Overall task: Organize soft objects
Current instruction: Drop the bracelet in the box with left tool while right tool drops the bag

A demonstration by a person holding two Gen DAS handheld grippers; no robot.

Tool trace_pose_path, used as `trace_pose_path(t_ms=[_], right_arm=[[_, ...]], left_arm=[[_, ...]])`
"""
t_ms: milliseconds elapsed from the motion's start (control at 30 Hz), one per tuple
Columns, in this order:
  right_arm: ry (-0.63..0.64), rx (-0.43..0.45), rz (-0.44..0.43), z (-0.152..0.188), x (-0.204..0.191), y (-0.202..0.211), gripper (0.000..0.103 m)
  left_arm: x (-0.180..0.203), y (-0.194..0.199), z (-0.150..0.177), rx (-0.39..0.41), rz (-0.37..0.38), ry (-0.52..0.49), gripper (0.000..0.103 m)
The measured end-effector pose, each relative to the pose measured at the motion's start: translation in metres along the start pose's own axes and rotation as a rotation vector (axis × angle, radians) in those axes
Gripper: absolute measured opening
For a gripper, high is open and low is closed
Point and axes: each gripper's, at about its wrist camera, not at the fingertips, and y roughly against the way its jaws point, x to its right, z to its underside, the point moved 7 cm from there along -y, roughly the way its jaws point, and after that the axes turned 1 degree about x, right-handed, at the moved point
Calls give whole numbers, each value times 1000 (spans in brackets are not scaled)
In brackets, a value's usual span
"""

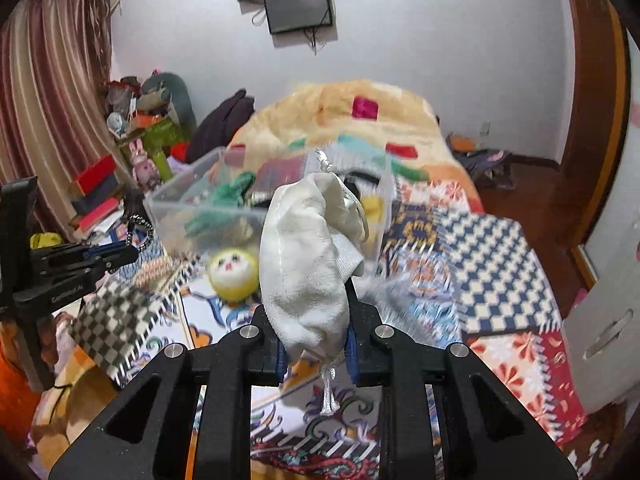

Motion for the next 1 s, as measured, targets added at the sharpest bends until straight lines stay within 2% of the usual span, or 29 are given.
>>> trace_pose_path(t_ms=[333,567,767,1000], right_arm=[[28,135,-8,-55,-10,1,20],[40,178,-37,-78,-24,-14,20],[61,138,-42,-79,-35,-46,20],[62,49,-8,-64,-25,-77,20]], left_arm=[[21,13,-50,118,37,-35,13],[20,-6,-74,134,35,-34,13],[18,-33,-80,98,37,-27,13],[19,-67,-75,26,34,-27,13]])
